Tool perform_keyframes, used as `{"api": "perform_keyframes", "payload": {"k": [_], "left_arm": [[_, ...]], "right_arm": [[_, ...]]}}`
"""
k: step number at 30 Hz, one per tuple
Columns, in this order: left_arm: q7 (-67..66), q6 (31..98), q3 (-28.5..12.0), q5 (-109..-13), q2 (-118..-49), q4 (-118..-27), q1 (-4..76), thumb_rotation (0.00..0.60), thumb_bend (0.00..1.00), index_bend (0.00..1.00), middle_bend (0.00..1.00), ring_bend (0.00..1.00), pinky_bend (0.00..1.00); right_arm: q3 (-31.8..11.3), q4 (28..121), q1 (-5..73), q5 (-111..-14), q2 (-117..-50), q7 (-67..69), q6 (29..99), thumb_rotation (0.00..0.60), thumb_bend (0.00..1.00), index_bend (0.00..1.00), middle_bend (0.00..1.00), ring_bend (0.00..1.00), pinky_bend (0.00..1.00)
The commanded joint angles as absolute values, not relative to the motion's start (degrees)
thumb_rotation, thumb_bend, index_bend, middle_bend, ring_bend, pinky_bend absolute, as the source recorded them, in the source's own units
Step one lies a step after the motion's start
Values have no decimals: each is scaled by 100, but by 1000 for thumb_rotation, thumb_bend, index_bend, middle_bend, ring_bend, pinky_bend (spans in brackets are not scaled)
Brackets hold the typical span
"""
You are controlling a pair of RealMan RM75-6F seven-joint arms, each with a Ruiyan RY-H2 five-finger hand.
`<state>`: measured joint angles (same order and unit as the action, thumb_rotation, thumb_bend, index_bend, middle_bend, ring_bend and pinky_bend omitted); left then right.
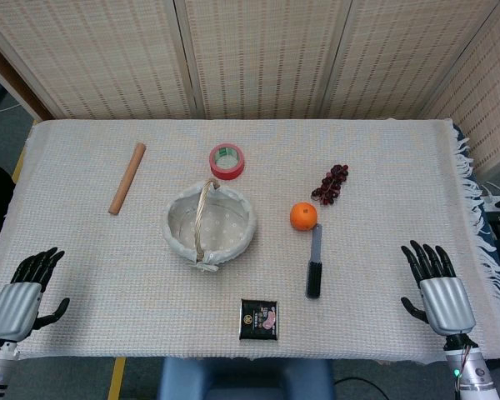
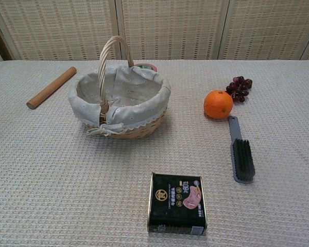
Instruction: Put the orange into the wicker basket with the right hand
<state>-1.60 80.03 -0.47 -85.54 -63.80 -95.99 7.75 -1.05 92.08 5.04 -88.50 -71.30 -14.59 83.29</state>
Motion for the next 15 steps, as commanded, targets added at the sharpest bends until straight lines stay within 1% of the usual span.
{"api": "perform_keyframes", "payload": {"k": [1,6,11,15], "left_arm": [[-163,8014,-44,-8555,-6383,-9599,768,600,347,0,0,0,62],[-170,8028,-46,-8563,-6381,-9606,765,600,347,0,0,0,62],[-137,8018,-60,-8525,-6387,-9591,763,600,347,0,0,0,62],[-118,7971,-65,-8504,-6389,-9586,784,600,347,0,0,0,62]], "right_arm": [[-114,9218,505,-8839,-7118,-1449,8330,600,116,0,0,0,12],[-150,9234,516,-8789,-7097,-1434,8319,600,116,0,0,0,12],[-429,9778,658,-8048,-6939,-1328,7873,600,116,0,0,0,12],[-810,10192,1009,-7275,-6834,-1490,7320,600,116,0,0,0,12]]}}
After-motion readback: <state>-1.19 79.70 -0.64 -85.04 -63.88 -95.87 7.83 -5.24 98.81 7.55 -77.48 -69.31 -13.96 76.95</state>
